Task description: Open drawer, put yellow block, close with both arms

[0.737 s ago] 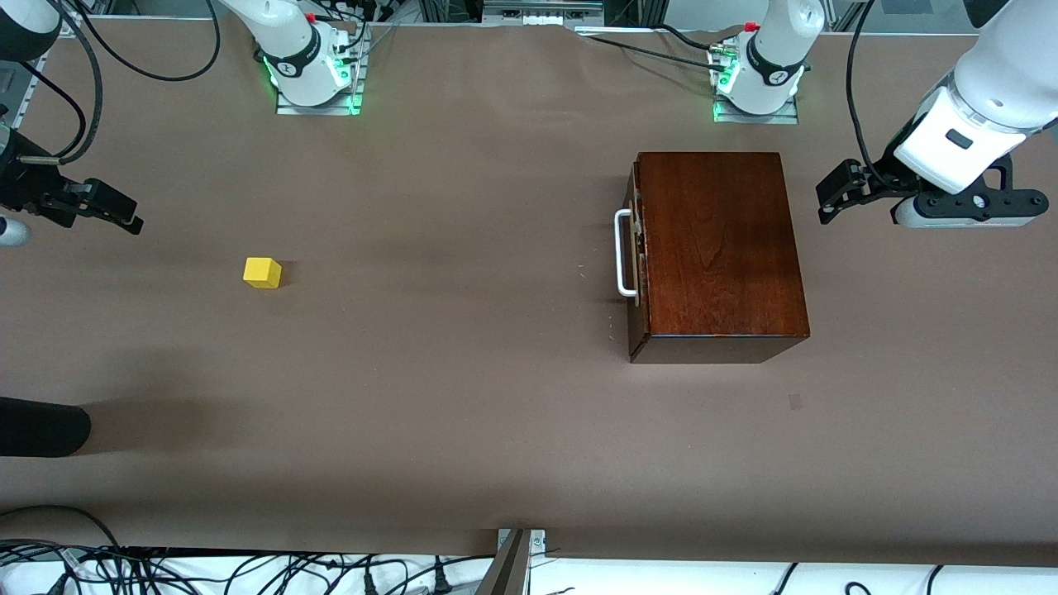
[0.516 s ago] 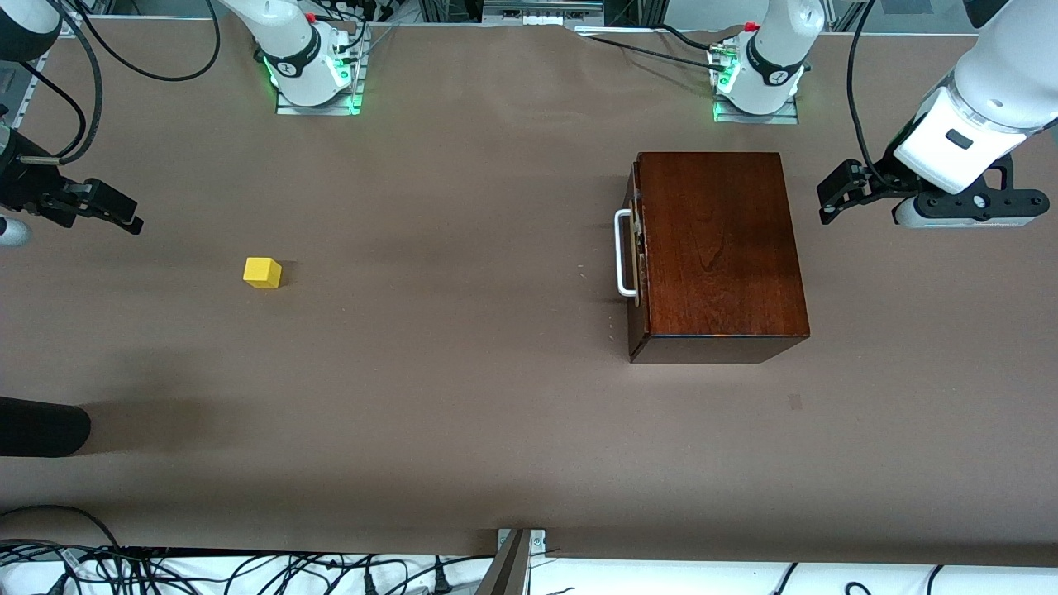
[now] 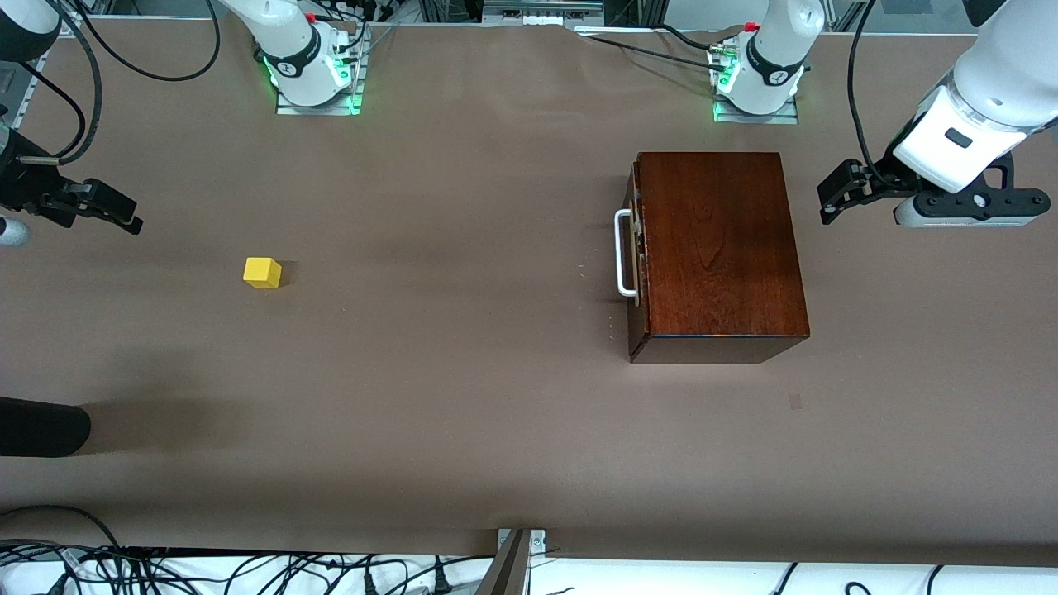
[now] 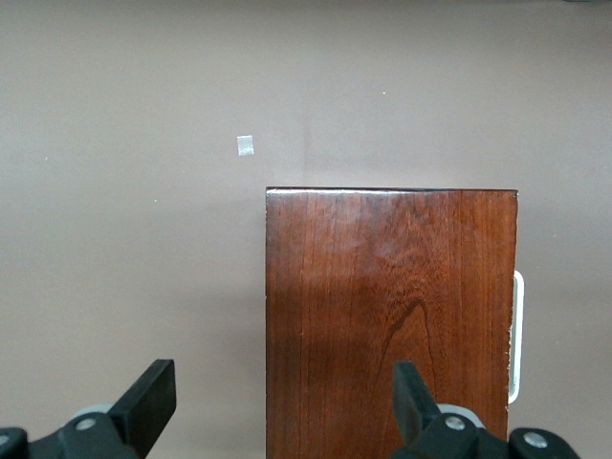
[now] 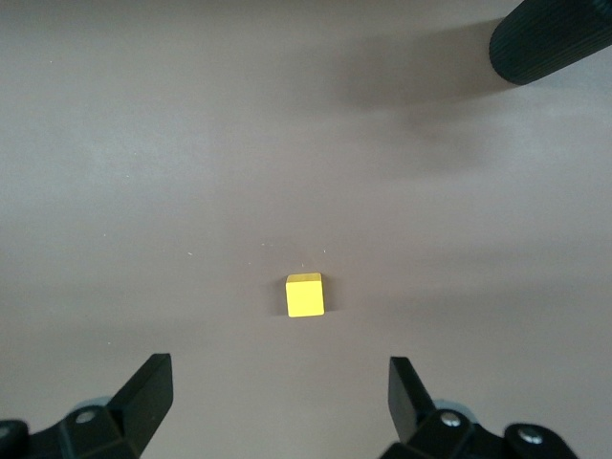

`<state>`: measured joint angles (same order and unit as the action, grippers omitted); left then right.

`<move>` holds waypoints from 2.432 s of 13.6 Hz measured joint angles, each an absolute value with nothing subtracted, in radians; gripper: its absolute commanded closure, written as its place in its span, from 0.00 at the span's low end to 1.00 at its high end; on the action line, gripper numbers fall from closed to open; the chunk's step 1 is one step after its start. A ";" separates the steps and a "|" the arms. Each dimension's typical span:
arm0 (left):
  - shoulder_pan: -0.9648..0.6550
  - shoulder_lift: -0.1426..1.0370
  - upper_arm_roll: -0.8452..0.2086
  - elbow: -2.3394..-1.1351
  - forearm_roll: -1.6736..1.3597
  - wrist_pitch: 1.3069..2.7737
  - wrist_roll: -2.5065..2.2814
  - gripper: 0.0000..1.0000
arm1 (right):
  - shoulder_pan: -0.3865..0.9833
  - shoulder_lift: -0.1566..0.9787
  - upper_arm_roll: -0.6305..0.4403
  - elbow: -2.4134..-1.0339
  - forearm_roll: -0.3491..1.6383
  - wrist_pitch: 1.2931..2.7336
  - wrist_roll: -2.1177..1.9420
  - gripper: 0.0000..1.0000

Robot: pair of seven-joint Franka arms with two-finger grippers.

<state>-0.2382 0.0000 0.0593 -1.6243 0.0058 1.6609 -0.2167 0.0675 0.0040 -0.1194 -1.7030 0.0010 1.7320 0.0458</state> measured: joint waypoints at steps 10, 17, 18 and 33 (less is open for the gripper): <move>-0.243 0.003 0.043 -1.616 0.006 1.662 -0.216 0.00 | 0.067 0.005 -0.122 -1.703 0.001 1.728 0.046 0.00; -0.306 0.119 0.023 -1.467 0.006 1.628 -0.225 0.00 | 0.066 0.010 -0.133 -1.703 0.001 1.722 0.046 0.00; -0.326 0.139 0.024 -1.455 0.006 1.625 -0.225 0.00 | 0.066 0.011 -0.133 -1.703 0.001 1.722 0.046 0.00; -0.794 0.419 0.019 -1.445 0.083 1.688 -0.705 0.00 | 0.065 0.024 -0.133 -1.705 0.001 1.721 0.046 0.00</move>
